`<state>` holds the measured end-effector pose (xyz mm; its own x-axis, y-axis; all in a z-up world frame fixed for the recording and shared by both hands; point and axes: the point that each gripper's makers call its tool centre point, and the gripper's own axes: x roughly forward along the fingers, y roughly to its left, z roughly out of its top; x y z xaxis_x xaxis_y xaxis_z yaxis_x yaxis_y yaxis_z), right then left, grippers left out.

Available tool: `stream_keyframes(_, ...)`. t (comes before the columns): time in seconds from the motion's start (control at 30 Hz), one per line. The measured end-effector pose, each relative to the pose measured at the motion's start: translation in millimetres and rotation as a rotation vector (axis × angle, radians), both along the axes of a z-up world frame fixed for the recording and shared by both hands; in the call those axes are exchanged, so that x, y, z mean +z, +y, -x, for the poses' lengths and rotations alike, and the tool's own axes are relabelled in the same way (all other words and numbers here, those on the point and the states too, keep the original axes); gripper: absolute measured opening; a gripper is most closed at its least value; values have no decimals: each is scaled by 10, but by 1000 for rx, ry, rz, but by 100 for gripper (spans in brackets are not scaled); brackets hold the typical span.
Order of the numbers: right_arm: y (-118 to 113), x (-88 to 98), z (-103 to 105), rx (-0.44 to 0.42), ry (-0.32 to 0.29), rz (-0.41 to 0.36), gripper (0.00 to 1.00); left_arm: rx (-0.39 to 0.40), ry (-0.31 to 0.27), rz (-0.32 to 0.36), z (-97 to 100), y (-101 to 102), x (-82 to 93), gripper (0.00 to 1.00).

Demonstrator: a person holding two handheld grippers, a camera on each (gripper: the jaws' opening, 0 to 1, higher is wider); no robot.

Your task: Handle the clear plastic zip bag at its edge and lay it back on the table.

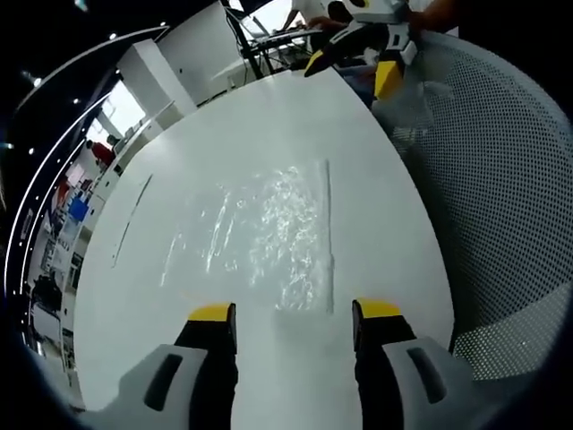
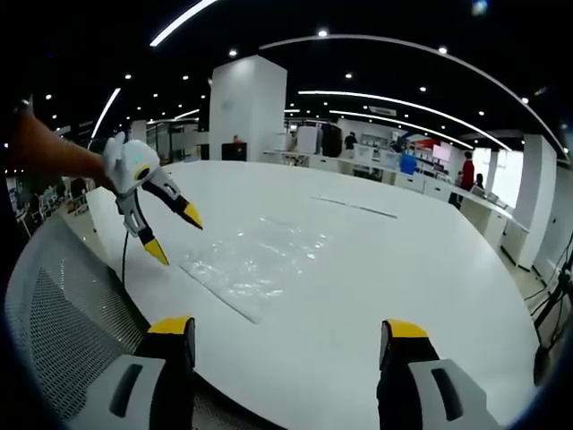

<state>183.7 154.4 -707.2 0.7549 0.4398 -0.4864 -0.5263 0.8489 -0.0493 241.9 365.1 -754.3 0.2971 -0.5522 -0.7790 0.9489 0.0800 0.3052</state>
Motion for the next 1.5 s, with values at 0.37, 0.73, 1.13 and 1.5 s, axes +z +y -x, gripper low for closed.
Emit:
stream_keyframes(0.37,-13,-25,3,1,10,12,84,-4,42,-22,-25,27,-90,47)
stream_keyframes(0.73,-18,-22,1,-3,8,13,84,-26,73,-50,-64,-3,-142,45)
stream_keyframes(1.13,-9,-33,1,6,12,7,82,-15,136,-52,-58,-9,-164,40)
stream_keyframes(1.5,11,-40,18,18,20,5,78,-36,174,-82,-39,-27,-186,38)
